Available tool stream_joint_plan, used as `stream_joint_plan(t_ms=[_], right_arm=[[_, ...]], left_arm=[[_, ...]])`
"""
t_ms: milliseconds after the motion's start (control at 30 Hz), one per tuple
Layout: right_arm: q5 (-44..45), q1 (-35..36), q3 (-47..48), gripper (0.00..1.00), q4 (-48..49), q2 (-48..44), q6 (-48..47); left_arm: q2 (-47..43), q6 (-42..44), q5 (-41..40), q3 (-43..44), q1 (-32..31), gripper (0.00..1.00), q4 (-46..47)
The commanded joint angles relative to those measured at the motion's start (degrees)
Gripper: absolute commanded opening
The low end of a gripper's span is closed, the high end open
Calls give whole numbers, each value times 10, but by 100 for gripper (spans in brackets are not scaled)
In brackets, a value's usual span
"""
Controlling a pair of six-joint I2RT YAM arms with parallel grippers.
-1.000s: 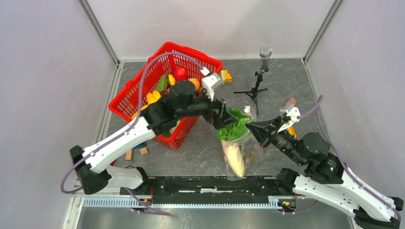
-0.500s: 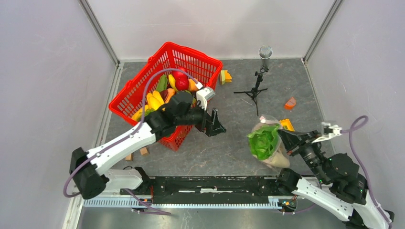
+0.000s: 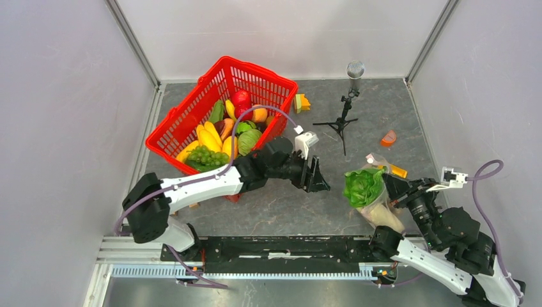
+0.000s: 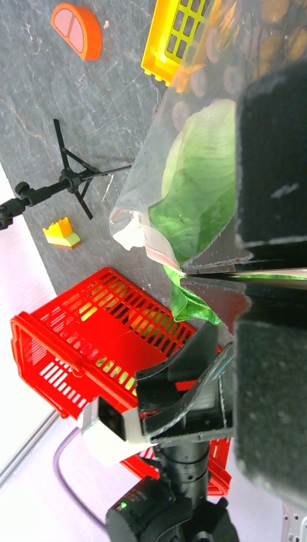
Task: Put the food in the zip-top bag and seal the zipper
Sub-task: Adjust the zipper food storage bag at the center of the board.
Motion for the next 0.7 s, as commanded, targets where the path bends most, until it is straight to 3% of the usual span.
stream_joint_plan(t_ms=[0, 100, 267, 433, 667], right_arm=[[45, 9, 24, 6, 18, -4, 6], [50, 18, 17, 6, 30, -35, 10], [34, 31, -3, 6, 49, -65, 13], [25, 34, 5, 6, 43, -47, 9], [27, 35, 9, 6, 38, -15, 5]], left_arm=[[12, -87, -49, -34, -13, 62, 103], [35, -119, -58, -53, -15, 58, 139], [109, -163, -30, -12, -27, 55, 202], [164, -199, -27, 38, -32, 60, 254], [187, -240, -3, 42, -33, 64, 353]])
